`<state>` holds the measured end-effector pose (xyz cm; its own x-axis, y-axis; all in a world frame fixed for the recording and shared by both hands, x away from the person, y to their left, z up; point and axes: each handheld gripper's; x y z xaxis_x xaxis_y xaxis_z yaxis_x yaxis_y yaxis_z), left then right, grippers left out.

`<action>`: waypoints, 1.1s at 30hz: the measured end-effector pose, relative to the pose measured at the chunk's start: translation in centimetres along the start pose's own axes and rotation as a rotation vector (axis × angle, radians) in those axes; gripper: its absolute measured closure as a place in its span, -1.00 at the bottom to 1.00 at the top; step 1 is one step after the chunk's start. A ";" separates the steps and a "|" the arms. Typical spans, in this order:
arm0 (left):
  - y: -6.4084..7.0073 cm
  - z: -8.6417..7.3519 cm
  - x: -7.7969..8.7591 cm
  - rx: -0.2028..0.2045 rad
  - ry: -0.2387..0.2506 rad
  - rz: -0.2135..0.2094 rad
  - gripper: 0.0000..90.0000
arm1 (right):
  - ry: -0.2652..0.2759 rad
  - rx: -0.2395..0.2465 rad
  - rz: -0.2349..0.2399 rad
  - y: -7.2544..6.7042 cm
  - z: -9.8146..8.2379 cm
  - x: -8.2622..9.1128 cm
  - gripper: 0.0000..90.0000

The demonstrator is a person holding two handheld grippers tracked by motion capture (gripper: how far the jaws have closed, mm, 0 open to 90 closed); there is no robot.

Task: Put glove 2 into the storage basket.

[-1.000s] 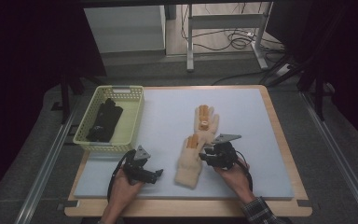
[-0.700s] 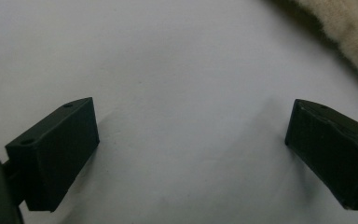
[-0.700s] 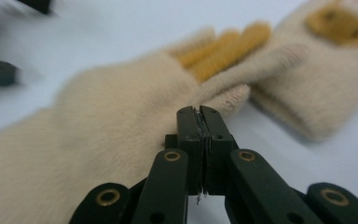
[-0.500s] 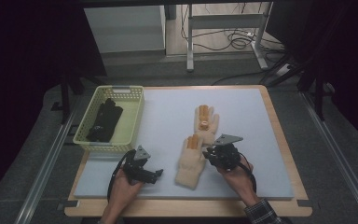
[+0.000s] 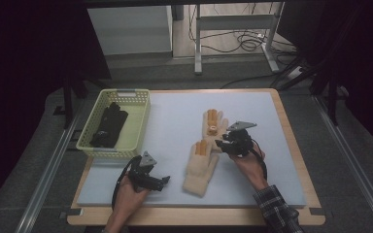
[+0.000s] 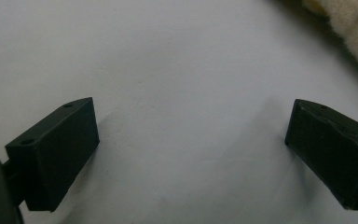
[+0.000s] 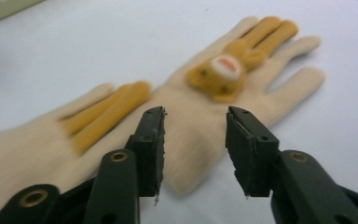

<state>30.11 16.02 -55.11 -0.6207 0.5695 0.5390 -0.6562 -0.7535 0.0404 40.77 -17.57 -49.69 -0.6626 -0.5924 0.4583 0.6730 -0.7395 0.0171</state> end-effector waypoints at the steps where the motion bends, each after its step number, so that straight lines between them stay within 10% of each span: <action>1: 0.0 0.0 0.0 -0.001 0.000 0.000 -0.94 | -0.001 0.007 -0.001 0.3 0.2 -0.5 0.20; 13: 0.0 0.0 0.0 -0.002 -0.002 -0.002 -0.94 | -0.021 0.080 0.047 2.4 0.6 -5.6 -0.12; 19: 0.0 0.0 0.0 -0.001 -0.002 -0.002 -0.94 | -0.059 0.126 0.061 2.6 0.4 -7.2 0.19; 33: 0.0 0.0 0.0 -0.002 -0.002 -0.002 -0.94 | -0.015 0.013 -0.052 5.3 2.2 -5.9 0.33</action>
<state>30.12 16.05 -55.10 -0.6184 0.5701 0.5408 -0.6581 -0.7519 0.0401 48.94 -17.29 -50.39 -0.6918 -0.5485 0.4696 0.6420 -0.7649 0.0524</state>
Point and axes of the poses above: each handheld gripper's, and its own axes: x roughly backward along the jaws, z roughly out of its top, y roughly to its right, and after that the axes turned 13 degrees about y, right-handed
